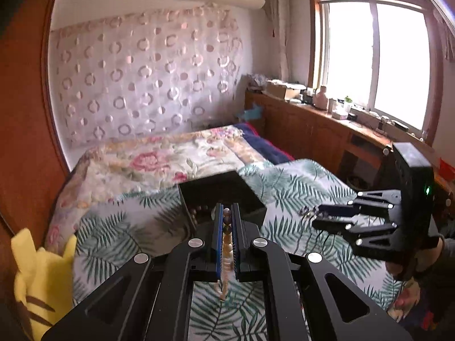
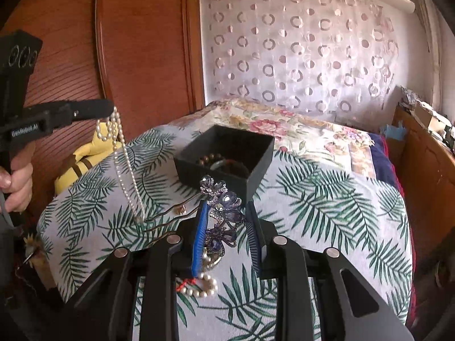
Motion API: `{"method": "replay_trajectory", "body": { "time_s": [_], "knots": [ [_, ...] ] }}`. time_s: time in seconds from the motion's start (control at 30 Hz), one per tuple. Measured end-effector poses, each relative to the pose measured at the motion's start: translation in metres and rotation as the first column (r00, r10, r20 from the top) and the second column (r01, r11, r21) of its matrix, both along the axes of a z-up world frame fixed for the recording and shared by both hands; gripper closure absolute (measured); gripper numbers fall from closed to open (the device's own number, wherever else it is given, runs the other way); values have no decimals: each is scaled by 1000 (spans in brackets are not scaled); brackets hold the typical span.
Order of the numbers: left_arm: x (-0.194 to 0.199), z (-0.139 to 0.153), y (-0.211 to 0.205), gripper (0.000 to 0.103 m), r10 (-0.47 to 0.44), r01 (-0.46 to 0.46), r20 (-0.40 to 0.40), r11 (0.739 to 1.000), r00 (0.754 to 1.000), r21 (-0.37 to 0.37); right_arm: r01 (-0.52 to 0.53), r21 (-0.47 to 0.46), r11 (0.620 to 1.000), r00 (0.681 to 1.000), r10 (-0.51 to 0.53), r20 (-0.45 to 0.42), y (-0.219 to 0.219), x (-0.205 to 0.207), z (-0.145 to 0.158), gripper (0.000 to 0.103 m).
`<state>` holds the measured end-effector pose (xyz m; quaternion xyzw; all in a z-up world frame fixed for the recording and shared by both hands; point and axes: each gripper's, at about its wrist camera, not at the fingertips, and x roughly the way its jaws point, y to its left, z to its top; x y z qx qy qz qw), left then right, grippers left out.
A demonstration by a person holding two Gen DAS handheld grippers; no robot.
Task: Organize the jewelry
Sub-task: 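Carry hairpin and pearls into the black box and open both tools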
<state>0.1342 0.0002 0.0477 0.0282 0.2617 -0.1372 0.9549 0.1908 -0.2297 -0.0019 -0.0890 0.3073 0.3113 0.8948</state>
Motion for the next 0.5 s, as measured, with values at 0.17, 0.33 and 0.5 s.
{"method": "replay_trajectory", "body": {
  "time_s": [0.17, 0.33, 0.5],
  "knots": [
    [10, 20, -2, 98, 8, -9, 34, 1000, 999, 22, -1, 10, 1000, 1000, 1, 11, 5, 12, 12, 74],
    [24, 42, 1, 98, 27, -28, 71, 1000, 997, 14, 3, 18, 1000, 1000, -4, 26, 10, 26, 25, 74],
    [44, 57, -2, 98, 35, -38, 83, 999, 996, 32, 16, 14, 1000, 999, -16, 41, 15, 43, 33, 74]
  ]
}}
